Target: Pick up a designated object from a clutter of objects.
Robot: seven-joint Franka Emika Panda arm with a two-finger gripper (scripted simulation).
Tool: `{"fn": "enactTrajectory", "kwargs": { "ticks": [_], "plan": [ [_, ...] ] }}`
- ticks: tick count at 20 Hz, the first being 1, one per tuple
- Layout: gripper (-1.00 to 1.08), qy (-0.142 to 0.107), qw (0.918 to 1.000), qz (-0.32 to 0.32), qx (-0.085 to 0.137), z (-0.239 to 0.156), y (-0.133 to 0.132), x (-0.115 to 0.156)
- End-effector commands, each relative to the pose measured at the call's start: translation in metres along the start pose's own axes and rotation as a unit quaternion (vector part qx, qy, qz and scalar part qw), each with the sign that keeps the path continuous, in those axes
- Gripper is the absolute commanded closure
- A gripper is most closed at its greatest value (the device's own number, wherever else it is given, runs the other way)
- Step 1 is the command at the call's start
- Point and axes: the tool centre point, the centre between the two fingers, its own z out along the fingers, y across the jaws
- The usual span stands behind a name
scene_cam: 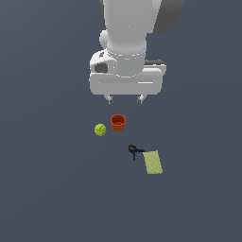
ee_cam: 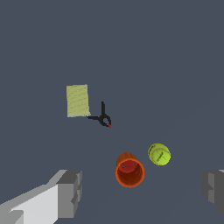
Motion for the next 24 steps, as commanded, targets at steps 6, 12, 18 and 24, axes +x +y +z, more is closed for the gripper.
{"fn": "enactTrajectory", "kwargs": {
  "ticks": [6,12,18,24],
  "plan": [
    [-0.92,0.001,1.0000,0.006,0.007,-0.002,0.009,0.003],
    [-0.92,0.003,0.9999,0.010,0.011,-0.003,0.015,0.006],
    [-0.92,0.002,0.9998,0.016,0.011,0.008,0.020,0.006],
    [-0.92,0.002,0.9995,0.031,0.011,0.037,0.034,0.004]
  ]
}}
